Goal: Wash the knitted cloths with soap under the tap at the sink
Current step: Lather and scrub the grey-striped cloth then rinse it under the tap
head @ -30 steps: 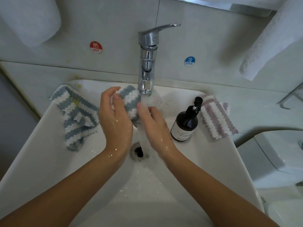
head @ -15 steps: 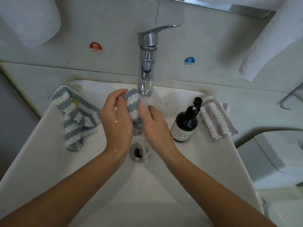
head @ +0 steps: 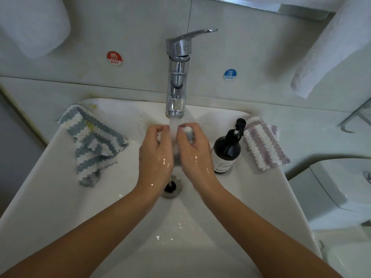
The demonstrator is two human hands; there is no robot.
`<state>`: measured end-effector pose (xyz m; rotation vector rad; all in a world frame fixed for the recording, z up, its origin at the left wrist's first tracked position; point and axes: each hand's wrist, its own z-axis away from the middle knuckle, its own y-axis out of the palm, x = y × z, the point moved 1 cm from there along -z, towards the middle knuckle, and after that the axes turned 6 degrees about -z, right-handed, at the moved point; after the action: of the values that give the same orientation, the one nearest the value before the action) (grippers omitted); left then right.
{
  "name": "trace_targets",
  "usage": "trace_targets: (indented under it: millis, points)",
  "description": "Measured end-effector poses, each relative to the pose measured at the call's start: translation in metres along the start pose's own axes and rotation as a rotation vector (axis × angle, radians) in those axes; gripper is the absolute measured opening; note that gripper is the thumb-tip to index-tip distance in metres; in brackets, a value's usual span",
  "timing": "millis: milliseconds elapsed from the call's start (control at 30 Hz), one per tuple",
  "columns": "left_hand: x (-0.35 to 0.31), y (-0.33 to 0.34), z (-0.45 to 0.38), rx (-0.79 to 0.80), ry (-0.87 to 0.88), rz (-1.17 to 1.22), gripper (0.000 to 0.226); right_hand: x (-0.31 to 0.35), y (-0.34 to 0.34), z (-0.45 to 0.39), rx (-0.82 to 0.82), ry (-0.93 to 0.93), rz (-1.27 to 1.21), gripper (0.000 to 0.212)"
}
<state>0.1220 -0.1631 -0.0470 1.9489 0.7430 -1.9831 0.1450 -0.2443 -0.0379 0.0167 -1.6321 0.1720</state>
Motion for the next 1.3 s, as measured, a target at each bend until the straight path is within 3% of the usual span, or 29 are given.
trace_targets:
  millis: [33, 200, 300, 467, 667, 833, 933, 1033, 1167, 1300]
  points:
    - [-0.001, 0.001, 0.004, 0.021, 0.012, 0.003, 0.017, 0.001, 0.0, -0.002, -0.04, 0.002, -0.032, 0.008]
    - [0.005, 0.011, 0.026, 0.052, 0.2, -0.14, 0.038, -0.005, 0.0, -0.006, -0.147, 0.043, -0.163, 0.024]
    - [0.006, 0.015, 0.026, 0.024, 0.187, -0.148, 0.028, -0.009, 0.003, -0.006, -0.126, 0.075, -0.217, 0.034]
    - [0.006, 0.009, 0.02, -0.007, 0.167, -0.037, 0.029, -0.01, 0.015, -0.003, -0.049, 0.168, -0.246, 0.04]
    - [-0.002, 0.007, 0.014, -0.057, 0.165, 0.009, 0.031, -0.008, 0.015, -0.001, -0.055, 0.107, -0.216, 0.048]
    - [-0.003, -0.004, -0.003, -0.18, 0.137, 0.019, 0.009, -0.01, 0.015, 0.0, 0.04, 0.069, -0.136, 0.039]
    - [0.0, -0.01, -0.013, -0.255, 0.079, 0.032, 0.021, -0.009, 0.01, 0.0, 0.026, -0.007, -0.059, 0.015]
    - [-0.004, -0.011, -0.012, -0.276, 0.117, -0.018, 0.024, -0.006, 0.006, -0.001, -0.032, -0.047, -0.06, 0.01]
    - [-0.007, -0.008, 0.001, -0.182, 0.202, -0.006, 0.017, -0.002, 0.005, -0.002, -0.111, -0.08, -0.045, 0.023]
    - [-0.01, 0.01, 0.026, -0.011, 0.126, 0.057, 0.008, -0.002, 0.005, -0.006, -0.169, 0.009, -0.152, 0.04]
